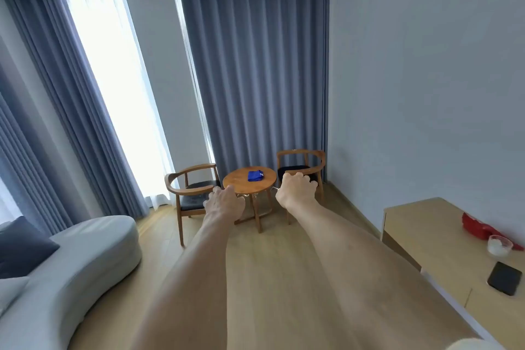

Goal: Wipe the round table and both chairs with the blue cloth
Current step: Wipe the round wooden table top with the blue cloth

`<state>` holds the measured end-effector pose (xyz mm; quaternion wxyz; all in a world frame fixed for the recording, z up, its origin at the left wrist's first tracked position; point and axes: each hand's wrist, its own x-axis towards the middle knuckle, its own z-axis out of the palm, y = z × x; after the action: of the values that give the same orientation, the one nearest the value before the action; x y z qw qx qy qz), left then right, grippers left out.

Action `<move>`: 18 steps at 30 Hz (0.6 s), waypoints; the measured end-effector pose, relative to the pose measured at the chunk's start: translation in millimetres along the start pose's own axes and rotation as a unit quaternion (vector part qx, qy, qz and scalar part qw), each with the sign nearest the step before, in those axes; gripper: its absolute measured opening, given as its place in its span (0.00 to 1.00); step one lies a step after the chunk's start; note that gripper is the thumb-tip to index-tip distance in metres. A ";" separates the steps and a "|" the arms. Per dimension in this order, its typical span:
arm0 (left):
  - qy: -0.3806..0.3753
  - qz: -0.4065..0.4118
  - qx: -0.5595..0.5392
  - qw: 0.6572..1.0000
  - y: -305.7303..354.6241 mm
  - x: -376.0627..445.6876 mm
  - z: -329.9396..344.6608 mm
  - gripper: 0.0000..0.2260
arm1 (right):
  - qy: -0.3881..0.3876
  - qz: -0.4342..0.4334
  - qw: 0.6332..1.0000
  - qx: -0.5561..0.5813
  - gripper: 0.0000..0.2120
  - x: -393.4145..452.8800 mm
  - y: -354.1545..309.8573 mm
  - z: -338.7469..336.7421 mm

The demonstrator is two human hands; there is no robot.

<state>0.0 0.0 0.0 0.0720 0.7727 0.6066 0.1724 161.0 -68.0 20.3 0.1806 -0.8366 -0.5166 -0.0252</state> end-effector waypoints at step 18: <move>-0.045 -0.026 0.014 0.999 -14.5 223.3 127.8 0.18 | -0.051 0.009 0.999 0.012 0.15 199.8 -20.2 132.1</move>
<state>77.6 231.0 -83.5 0.0929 0.7645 0.6251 0.1268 217.2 154.4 -51.7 0.1647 -0.8392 -0.5177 0.0255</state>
